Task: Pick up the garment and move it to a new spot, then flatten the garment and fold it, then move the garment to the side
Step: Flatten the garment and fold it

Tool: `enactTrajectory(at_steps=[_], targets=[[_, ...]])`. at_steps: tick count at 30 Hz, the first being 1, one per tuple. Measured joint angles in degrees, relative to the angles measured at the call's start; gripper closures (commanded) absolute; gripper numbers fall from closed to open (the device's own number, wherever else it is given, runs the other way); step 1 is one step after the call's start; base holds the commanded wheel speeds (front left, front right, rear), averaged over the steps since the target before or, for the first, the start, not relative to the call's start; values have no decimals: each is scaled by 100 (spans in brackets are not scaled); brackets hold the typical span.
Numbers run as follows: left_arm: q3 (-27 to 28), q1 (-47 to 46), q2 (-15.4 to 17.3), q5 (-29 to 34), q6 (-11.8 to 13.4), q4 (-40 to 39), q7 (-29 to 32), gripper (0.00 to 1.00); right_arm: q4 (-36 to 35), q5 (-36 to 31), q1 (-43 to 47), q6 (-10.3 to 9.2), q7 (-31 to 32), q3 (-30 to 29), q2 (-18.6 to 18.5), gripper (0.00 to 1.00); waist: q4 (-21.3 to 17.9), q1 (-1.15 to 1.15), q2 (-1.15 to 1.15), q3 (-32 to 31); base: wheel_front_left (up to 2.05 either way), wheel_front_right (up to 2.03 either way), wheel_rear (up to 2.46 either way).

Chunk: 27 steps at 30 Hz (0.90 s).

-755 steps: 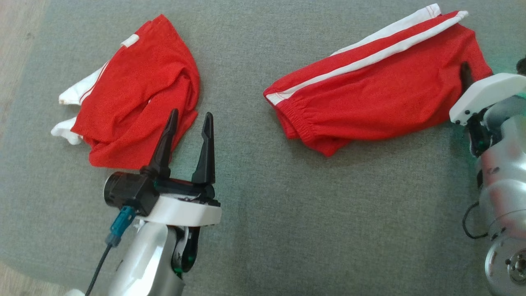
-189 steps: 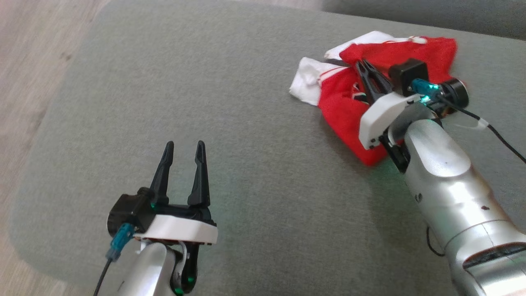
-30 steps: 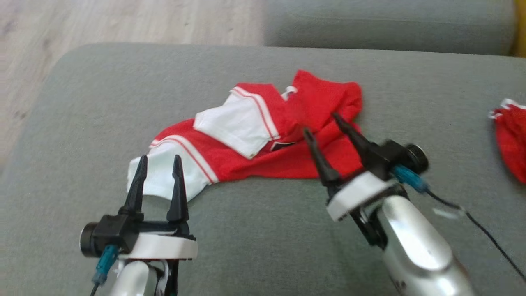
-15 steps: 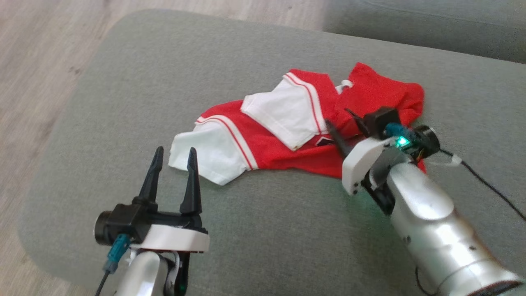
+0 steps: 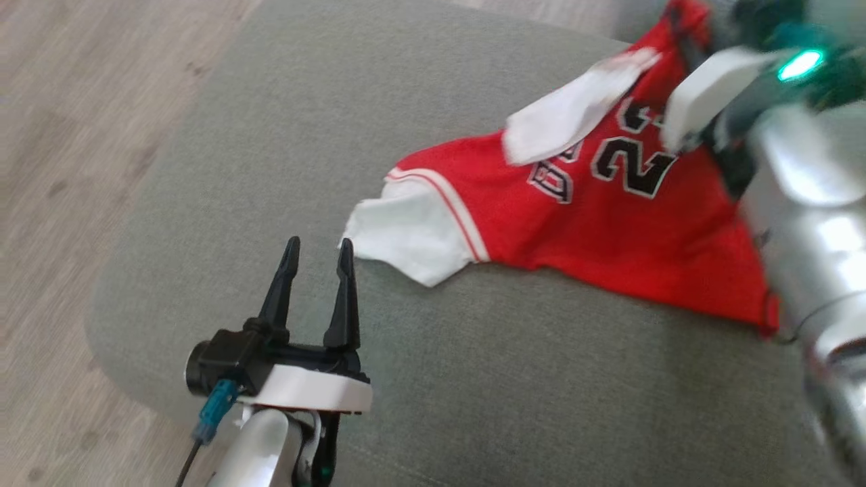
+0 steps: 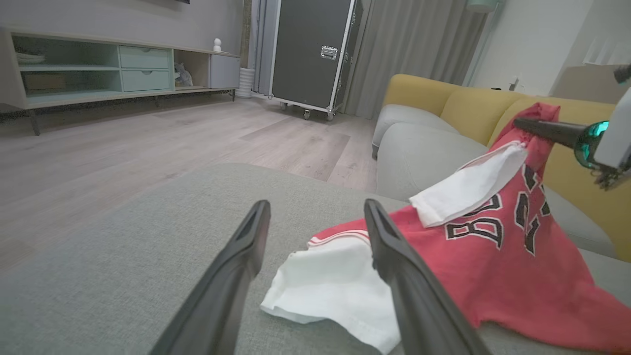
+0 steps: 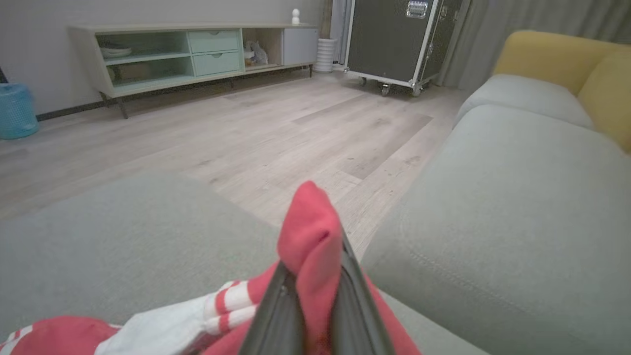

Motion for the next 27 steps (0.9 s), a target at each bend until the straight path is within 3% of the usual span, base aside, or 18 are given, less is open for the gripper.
enactTrajectory(at_steps=[3,4,13,19,23,27], targets=[[-41,1,-1,-57,52,-64,0,0,315,-359,-470,0,-132,-310,-132,100,91,0,0,102,0,0,0],[-63,1,-1,-67,59,-82,0,0,391,-528,-588,0,-193,-327,-152,0,117,0,0,134,0,0,0],[-127,0,-7,-111,152,-121,0,0,739,-1083,-681,0,-492,-793,-129,0,90,-1,0,116,0,0,0],[281,-13,-7,12,143,-124,0,0,715,-1128,-300,-1,-647,-1103,141,0,-425,-1,0,6,0,0,0],[599,-71,-8,74,87,-182,0,0,242,-1060,93,0,-703,-1265,260,0,-900,0,0,-83,0,0,0],[771,-92,-8,174,29,-209,0,0,-866,-1000,880,-1,-719,-1463,321,0,-1387,-1,0,-213,0,0,0]])
